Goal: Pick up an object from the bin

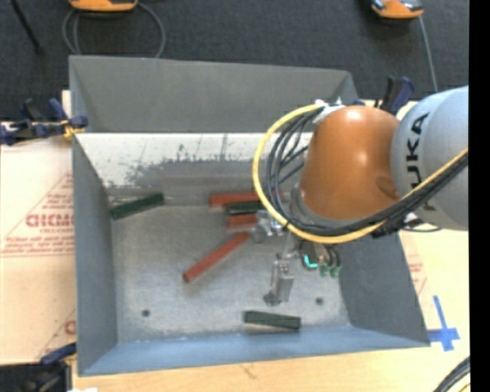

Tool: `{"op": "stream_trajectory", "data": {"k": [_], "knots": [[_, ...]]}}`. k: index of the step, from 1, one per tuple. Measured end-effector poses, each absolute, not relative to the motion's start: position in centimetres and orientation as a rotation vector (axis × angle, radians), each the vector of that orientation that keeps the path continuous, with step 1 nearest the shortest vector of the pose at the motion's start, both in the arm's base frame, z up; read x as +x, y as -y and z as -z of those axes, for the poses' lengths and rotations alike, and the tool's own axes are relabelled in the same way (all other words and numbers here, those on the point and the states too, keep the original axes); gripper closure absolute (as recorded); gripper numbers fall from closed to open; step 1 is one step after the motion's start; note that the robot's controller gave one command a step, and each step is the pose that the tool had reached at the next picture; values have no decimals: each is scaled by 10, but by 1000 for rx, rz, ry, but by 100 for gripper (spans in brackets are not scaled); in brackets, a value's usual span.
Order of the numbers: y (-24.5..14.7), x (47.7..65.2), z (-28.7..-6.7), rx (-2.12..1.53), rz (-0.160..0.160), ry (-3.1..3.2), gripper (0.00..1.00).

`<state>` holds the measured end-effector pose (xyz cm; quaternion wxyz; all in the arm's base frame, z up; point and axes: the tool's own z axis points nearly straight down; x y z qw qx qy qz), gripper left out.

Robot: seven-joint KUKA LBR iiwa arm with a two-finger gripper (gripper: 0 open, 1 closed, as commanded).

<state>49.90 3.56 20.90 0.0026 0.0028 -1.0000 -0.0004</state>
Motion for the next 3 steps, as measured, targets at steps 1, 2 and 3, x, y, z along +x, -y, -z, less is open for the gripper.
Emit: {"op": "stream_trajectory", "data": {"k": [1, 2, 3], "knots": [[-81, 553, -69, 171, -1, 3135, 0], [-81, 554, -74, 166, 1, 3140, 100], [-71, 550, -227, 412, -2, 3126, 100]]}}
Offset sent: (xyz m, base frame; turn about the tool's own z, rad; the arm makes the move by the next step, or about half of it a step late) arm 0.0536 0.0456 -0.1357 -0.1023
